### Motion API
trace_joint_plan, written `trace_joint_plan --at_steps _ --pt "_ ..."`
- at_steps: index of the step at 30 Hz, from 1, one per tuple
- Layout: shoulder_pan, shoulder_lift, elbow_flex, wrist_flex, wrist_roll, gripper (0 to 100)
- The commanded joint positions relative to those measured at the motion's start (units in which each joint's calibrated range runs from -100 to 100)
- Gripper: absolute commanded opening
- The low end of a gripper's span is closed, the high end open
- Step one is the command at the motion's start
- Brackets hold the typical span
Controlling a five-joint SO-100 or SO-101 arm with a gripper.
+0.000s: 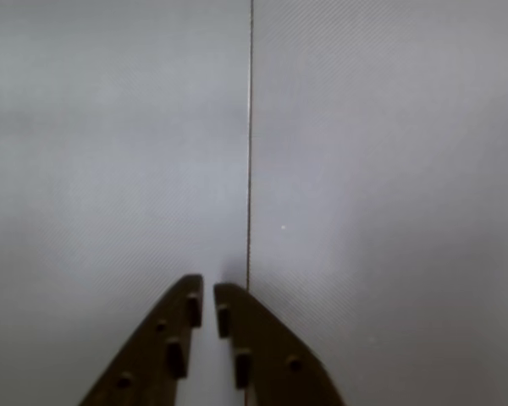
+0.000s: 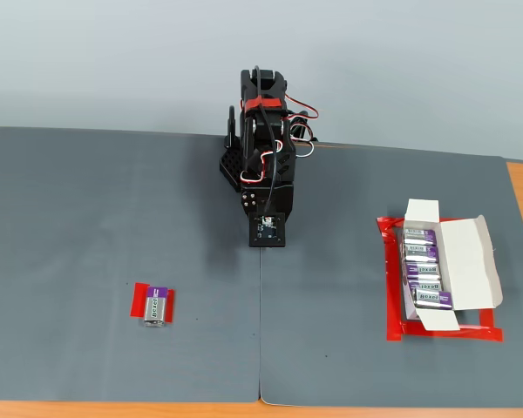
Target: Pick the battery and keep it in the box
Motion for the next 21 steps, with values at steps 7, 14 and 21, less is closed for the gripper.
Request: trace_joint_plan --at_steps 7,14,21 --pt "0.5 0.3 -3.5 0.2 -0.1 2" --pt "0.5 0.3 -3.5 0.2 0.1 2" --pt "0.4 0.3 -3.5 0.2 0.1 2"
